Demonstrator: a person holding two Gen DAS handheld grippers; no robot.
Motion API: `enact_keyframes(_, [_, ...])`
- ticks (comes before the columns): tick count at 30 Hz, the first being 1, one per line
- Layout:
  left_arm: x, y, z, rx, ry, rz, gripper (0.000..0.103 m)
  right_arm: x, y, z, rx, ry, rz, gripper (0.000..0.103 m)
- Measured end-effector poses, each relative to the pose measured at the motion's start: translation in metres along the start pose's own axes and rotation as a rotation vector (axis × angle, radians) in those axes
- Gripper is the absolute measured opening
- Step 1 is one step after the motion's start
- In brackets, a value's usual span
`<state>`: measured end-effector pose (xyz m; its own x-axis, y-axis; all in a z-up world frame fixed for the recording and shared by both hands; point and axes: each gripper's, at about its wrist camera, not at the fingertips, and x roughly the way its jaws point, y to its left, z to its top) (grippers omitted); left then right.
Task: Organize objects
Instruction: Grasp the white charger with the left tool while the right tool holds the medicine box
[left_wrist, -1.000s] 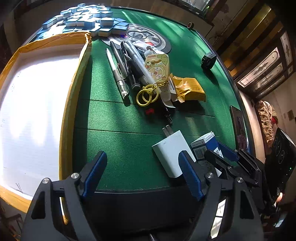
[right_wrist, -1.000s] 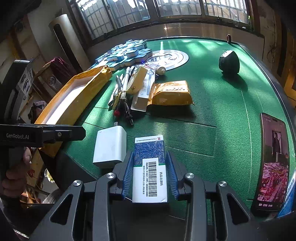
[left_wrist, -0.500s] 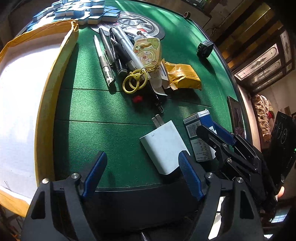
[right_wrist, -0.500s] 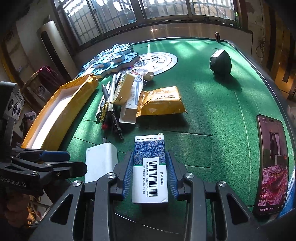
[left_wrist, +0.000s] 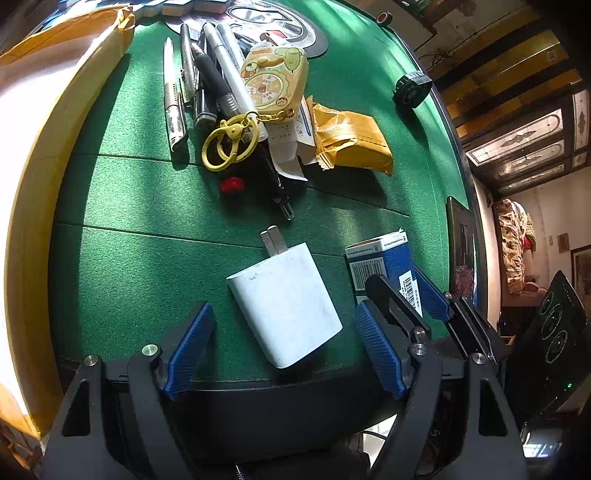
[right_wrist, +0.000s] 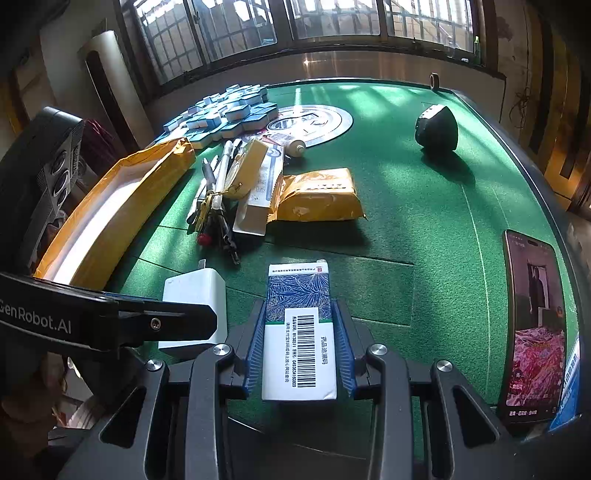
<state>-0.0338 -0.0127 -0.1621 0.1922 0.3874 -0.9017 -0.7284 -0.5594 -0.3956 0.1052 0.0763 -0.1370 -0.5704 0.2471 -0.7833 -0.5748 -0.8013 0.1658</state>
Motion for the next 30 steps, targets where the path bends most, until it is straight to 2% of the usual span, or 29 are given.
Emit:
enact_keyframes(4, [0.003, -0.008, 0.002, 0.033, -0.012, 0.047, 0.079, 0.001, -0.005, -0.003, 0.024, 0.011, 0.020, 0.031])
enact_keyframes(5, [0.002, -0.008, 0.001, 0.042, -0.020, 0.055, 0.077, 0.001, -0.006, -0.004, 0.033, 0.012, 0.026, 0.031])
enact_keyframes(7, [0.001, -0.008, 0.002, 0.064, -0.039, 0.085, 0.064, 0.001, -0.008, -0.004, 0.049, 0.013, 0.037, 0.031])
enact_keyframes(12, [-0.001, -0.002, 0.010, 0.116, -0.049, 0.074, 0.057, 0.003, -0.008, -0.003, 0.059, 0.019, 0.037, 0.031])
enact_keyframes(16, [-0.001, 0.002, 0.015, 0.128, -0.034, 0.072, 0.057, 0.004, -0.007, -0.003, 0.064, 0.021, 0.040, 0.031])
enact_keyframes(22, [-0.001, -0.001, 0.003, 0.140, -0.028, 0.101, 0.062, 0.005, -0.006, -0.004, 0.070, 0.028, 0.039, 0.031])
enact_keyframes(30, [0.000, -0.006, 0.001, 0.165, -0.054, 0.119, 0.061, 0.007, -0.002, -0.004, 0.066, 0.036, 0.045, 0.031])
